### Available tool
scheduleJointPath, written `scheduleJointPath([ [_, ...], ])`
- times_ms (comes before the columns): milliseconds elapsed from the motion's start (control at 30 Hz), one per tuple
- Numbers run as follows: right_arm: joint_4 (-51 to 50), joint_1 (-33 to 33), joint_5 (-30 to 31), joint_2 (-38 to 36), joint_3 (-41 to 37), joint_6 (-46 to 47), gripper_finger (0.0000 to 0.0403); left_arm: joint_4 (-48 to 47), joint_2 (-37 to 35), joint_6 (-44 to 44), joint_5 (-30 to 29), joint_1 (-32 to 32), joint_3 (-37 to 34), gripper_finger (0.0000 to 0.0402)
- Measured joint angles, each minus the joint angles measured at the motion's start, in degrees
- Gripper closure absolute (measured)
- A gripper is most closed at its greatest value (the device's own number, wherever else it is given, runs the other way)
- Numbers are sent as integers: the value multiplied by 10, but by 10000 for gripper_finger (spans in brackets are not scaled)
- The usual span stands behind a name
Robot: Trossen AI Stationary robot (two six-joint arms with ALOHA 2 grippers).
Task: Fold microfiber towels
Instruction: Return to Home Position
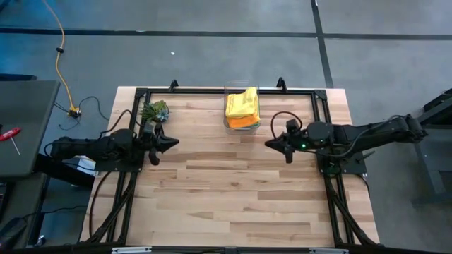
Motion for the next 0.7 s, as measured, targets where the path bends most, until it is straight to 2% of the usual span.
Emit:
scheduleJointPath([
  [100,-44,0,-5,-21,0,-3,384,-1,4,0,2,0,0,402],
  [167,-72,0,-14,-44,0,-21,393,-1,4,0,2,0,0,402],
  [367,-202,0,-45,-149,-2,-34,400,-1,4,0,2,0,0,402],
  [467,-169,0,-48,-213,-44,-42,401,-1,4,0,2,0,0,402],
  [600,-64,0,-68,-309,-155,-28,402,-1,4,0,2,0,0,402],
  [700,-41,0,-79,-377,-226,-21,402,-1,4,0,2,0,0,402],
])
